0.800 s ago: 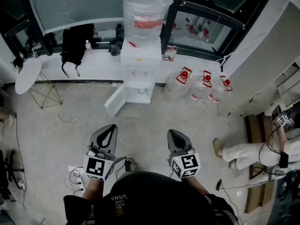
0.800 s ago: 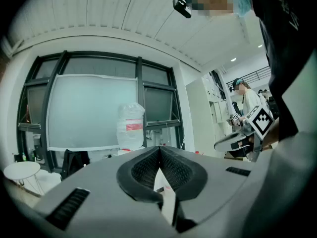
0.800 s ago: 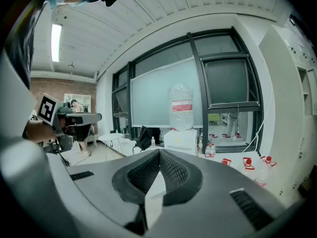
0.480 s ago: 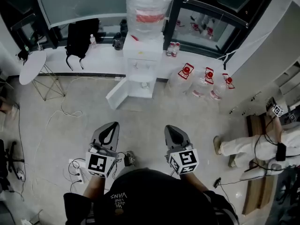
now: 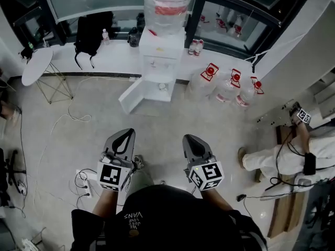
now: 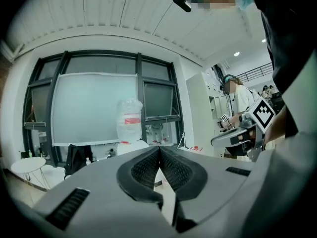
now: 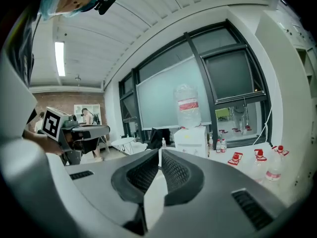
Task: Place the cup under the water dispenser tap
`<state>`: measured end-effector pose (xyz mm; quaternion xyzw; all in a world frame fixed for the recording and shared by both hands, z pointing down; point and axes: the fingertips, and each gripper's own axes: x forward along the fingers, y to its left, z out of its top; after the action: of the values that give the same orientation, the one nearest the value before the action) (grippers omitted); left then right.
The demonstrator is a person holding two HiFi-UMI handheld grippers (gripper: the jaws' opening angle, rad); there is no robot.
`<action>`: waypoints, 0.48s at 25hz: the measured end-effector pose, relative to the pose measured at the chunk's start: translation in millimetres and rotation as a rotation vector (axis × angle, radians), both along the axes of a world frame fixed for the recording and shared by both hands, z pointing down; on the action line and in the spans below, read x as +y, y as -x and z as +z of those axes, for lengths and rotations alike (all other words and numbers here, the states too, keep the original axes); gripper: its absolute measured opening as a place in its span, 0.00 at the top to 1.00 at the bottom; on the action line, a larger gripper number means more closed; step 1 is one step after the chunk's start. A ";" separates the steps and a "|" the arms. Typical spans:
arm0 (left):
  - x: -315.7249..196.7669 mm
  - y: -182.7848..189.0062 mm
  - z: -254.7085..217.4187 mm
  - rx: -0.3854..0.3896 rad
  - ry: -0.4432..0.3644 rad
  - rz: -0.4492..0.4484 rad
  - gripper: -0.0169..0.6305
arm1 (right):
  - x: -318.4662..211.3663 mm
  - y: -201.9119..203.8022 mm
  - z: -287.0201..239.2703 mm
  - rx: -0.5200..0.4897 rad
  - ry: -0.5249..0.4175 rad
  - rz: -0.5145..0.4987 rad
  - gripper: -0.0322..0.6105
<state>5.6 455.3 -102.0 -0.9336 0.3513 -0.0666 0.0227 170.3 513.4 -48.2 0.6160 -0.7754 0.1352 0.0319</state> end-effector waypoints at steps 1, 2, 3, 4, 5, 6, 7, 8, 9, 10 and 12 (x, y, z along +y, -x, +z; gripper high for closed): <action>-7.5 0.1 2.5 -0.005 0.008 0.010 0.95 | -5.8 3.3 1.1 -0.002 0.007 0.004 0.88; -16.0 0.0 5.4 -0.013 0.020 0.022 0.95 | -13.2 6.1 1.3 -0.004 0.012 0.011 0.88; -25.4 0.0 8.8 -0.021 0.030 0.033 0.95 | -21.9 7.9 1.6 -0.005 0.017 0.018 0.88; -36.0 0.3 12.6 -0.024 0.032 0.041 0.95 | -31.8 9.0 1.8 -0.007 0.019 0.027 0.88; -47.0 0.6 15.8 -0.024 0.030 0.051 0.95 | -42.2 10.1 1.8 -0.009 0.019 0.037 0.88; -57.6 0.6 17.5 -0.023 0.029 0.064 0.95 | -53.0 11.7 1.2 -0.009 0.017 0.047 0.88; -67.9 0.6 18.0 -0.021 0.030 0.081 0.95 | -64.1 13.7 0.3 -0.006 0.014 0.059 0.88; -78.2 0.6 17.8 -0.016 0.033 0.101 0.95 | -75.8 16.0 -0.6 -0.005 0.010 0.072 0.88; -88.4 0.5 17.6 -0.012 0.036 0.122 0.95 | -87.6 18.4 -1.2 -0.005 0.008 0.087 0.88; -98.1 0.3 18.4 -0.012 0.040 0.143 0.95 | -99.0 20.5 -1.0 -0.007 0.006 0.102 0.88; -115.4 -1.1 24.5 -0.025 0.050 0.185 0.95 | -118.5 23.4 0.9 -0.012 0.005 0.132 0.88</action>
<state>6.6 339.9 -77.5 -0.9614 0.2616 -0.0848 0.0096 146.9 394.9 -47.4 0.6649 -0.7330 0.1424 0.0197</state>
